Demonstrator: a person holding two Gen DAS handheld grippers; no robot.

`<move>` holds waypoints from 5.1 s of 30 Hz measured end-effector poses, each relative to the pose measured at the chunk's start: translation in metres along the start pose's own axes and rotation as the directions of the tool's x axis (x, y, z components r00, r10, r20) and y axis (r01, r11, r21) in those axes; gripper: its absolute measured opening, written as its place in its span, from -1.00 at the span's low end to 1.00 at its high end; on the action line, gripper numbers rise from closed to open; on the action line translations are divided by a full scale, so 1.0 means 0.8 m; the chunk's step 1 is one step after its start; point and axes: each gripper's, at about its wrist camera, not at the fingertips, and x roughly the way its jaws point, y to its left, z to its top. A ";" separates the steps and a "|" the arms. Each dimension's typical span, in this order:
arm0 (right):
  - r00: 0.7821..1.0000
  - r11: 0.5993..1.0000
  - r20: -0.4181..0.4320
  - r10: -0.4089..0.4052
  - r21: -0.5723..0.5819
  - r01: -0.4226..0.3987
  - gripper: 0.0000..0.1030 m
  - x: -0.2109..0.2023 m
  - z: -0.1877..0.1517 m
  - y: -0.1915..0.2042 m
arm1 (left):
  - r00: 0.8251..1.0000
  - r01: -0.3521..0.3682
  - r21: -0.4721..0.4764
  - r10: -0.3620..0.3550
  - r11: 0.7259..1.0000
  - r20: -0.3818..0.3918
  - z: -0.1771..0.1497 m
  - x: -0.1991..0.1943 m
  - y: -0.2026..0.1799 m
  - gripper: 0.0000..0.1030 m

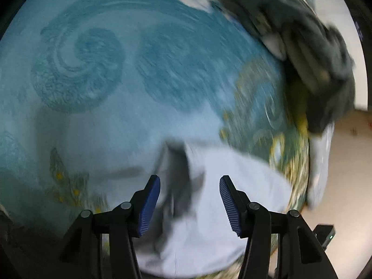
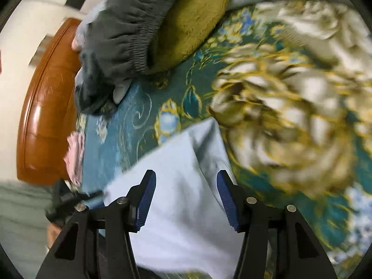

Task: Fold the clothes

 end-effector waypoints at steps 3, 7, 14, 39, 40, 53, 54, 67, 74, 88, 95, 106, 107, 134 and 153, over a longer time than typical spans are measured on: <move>0.998 0.999 -0.054 -0.029 0.035 0.031 0.08 0.037 0.013 0.000 | 1.000 -0.012 -0.052 0.011 0.999 -0.015 0.013 0.015 0.009 0.07; 0.998 0.998 -0.061 -0.012 0.068 0.017 -0.55 0.056 0.021 0.003 | 1.000 -0.002 -0.049 0.002 0.999 0.002 0.016 0.022 0.005 -0.27; 0.998 0.994 -0.016 -0.060 -0.095 0.058 -0.87 0.051 0.056 0.057 | 0.999 0.027 0.081 -0.031 0.996 0.042 0.018 0.029 -0.008 -0.94; 0.998 0.971 0.034 -0.044 0.235 0.035 0.17 0.036 0.033 -0.010 | 0.921 0.264 0.245 -0.320 0.933 0.224 0.001 -0.018 -0.022 -0.40; 0.998 0.957 0.042 -0.042 0.288 0.028 0.35 0.035 0.017 -0.026 | 0.934 0.262 0.288 -0.317 0.921 0.165 -0.007 -0.009 -0.034 -0.40; 0.995 0.918 0.081 0.050 0.390 -0.078 0.47 0.049 -0.012 -0.040 | 0.956 0.210 0.346 -0.117 0.915 -0.270 -0.091 0.102 -0.085 -0.40; 0.995 0.915 0.084 0.052 0.395 -0.081 0.47 0.050 -0.016 -0.039 | 0.951 0.201 0.335 -0.103 0.921 -0.290 -0.091 0.107 -0.083 -0.40; 0.990 0.968 0.128 -0.056 0.252 0.022 -0.77 0.033 -0.008 0.037 | 0.884 0.463 0.157 -0.468 0.872 -0.006 -0.056 -0.008 -0.021 -0.40; 0.976 0.977 0.173 -0.129 -0.146 0.155 -0.77 0.037 -0.005 0.193 | 0.826 0.527 0.135 -0.543 0.839 0.153 -0.049 -0.063 0.008 -0.40; 0.966 0.490 -0.130 -0.224 -0.872 -0.003 -0.78 0.158 -0.221 0.323 | 0.750 0.570 0.170 -0.593 0.804 0.292 -0.046 -0.105 0.039 -0.20; 0.955 0.616 -0.257 -0.149 -0.779 -0.114 -0.26 0.150 -0.207 0.310 | 0.805 0.509 0.163 -0.535 0.845 0.257 -0.041 -0.090 0.031 -0.05; 0.976 0.817 -0.200 -0.081 -0.574 -0.050 0.00 0.111 -0.156 0.240 | 0.902 0.359 0.213 -0.397 0.909 0.169 -0.014 -0.048 -0.007 -0.01; 0.977 0.802 -0.197 -0.085 -0.595 -0.050 0.00 0.114 -0.160 0.249 | 0.903 0.360 0.211 -0.397 0.909 0.167 -0.011 -0.045 -0.007 -0.01; 0.904 0.754 -0.417 -0.093 -0.623 -0.210 -0.93 0.180 -0.194 0.301 | 0.909 0.337 0.199 -0.374 0.920 0.187 0.043 -0.021 0.007 -0.95; 0.958 0.934 -0.275 -0.082 -0.357 -0.023 0.05 0.145 -0.094 0.172 | 0.969 0.150 0.103 -0.167 0.983 0.181 0.065 0.006 0.030 0.20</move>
